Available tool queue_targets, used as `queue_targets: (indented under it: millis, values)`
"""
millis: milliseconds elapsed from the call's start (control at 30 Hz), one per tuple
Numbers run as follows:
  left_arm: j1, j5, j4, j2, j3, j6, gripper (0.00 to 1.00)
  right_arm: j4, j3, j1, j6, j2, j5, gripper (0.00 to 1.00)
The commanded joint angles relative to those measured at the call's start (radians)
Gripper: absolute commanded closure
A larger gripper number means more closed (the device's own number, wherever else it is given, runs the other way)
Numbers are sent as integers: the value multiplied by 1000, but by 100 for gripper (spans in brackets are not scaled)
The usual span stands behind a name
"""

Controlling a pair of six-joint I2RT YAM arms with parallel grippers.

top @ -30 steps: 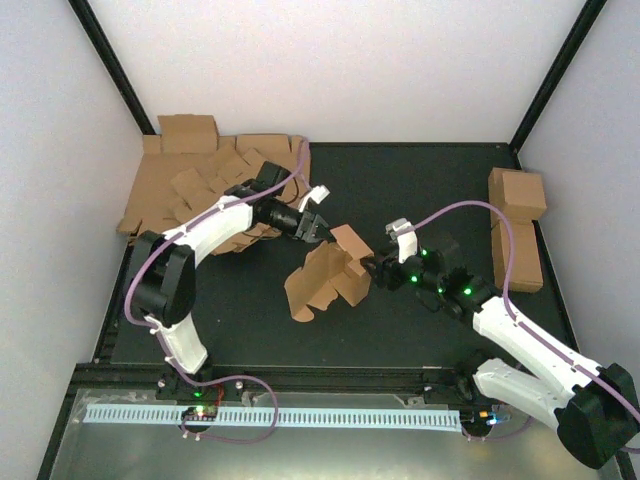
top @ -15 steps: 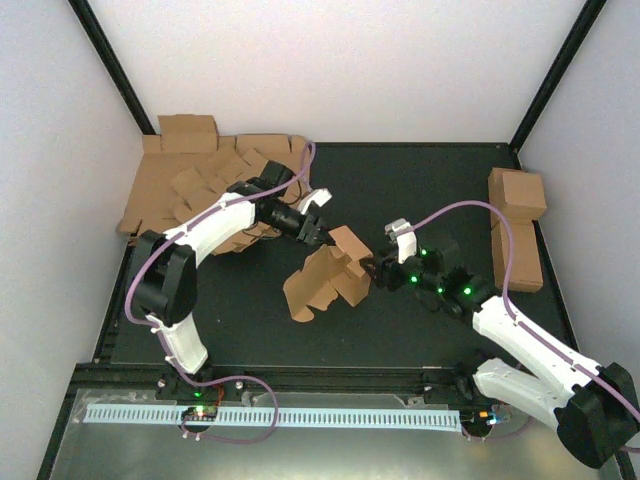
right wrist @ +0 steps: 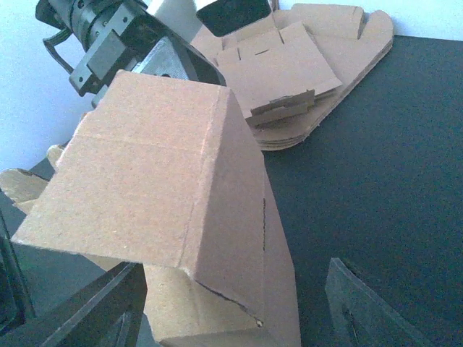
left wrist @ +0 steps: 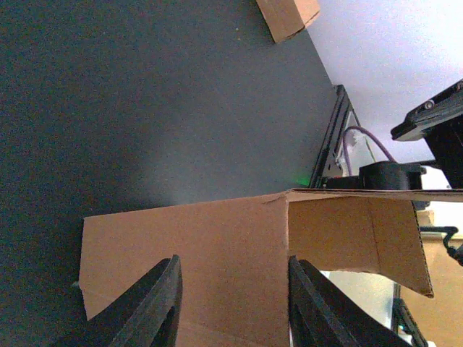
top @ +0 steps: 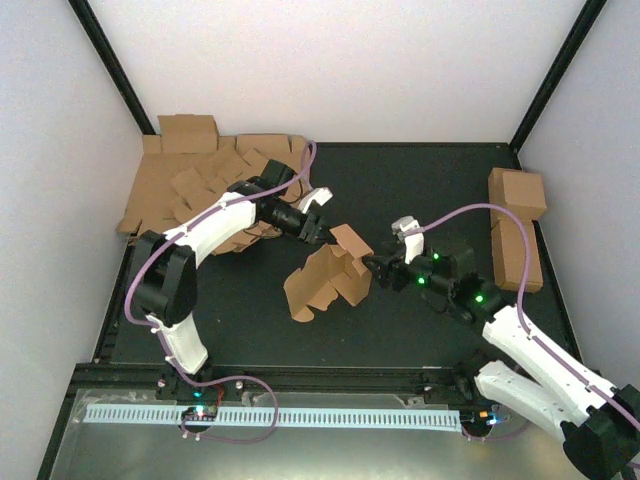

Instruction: Fold the paper box

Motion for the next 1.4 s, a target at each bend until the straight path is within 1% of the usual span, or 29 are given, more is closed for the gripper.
queue_targets:
  millis: [0, 233, 333, 500, 533, 600, 667, 967, 1233, 1367]
  values:
    - [-4, -27, 14, -25, 26, -8, 58, 1, 28, 3, -9, -22, -18, 28]
    - [-5, 26, 57, -46, 15, -34, 54, -23, 40, 3, -12, 42, 25, 30]
    - [-4, 33, 67, -54, 14, -42, 54, -9, 33, 4, -7, 73, 33, 33]
    - [-5, 36, 64, -49, 16, -44, 54, -5, 26, 3, -6, 91, 60, 36]
    - [-5, 35, 66, -46, 15, -45, 54, -10, 26, 3, -6, 97, 67, 37]
    - [-5, 36, 71, -42, 11, -47, 54, -25, 32, 3, -12, 113, 70, 43]
    - [-6, 35, 73, -38, 8, -48, 54, -32, 32, 5, -10, 120, 67, 45]
    - [-29, 23, 62, -10, 21, -39, 54, -51, 33, 18, -24, 132, 87, 45]
    - [-37, -58, 3, 11, 31, -9, 55, -56, 31, 38, -33, 123, 99, 45]
    - [-36, -59, 1, 9, 30, -7, 55, -43, 27, 38, -32, 65, 80, 41]
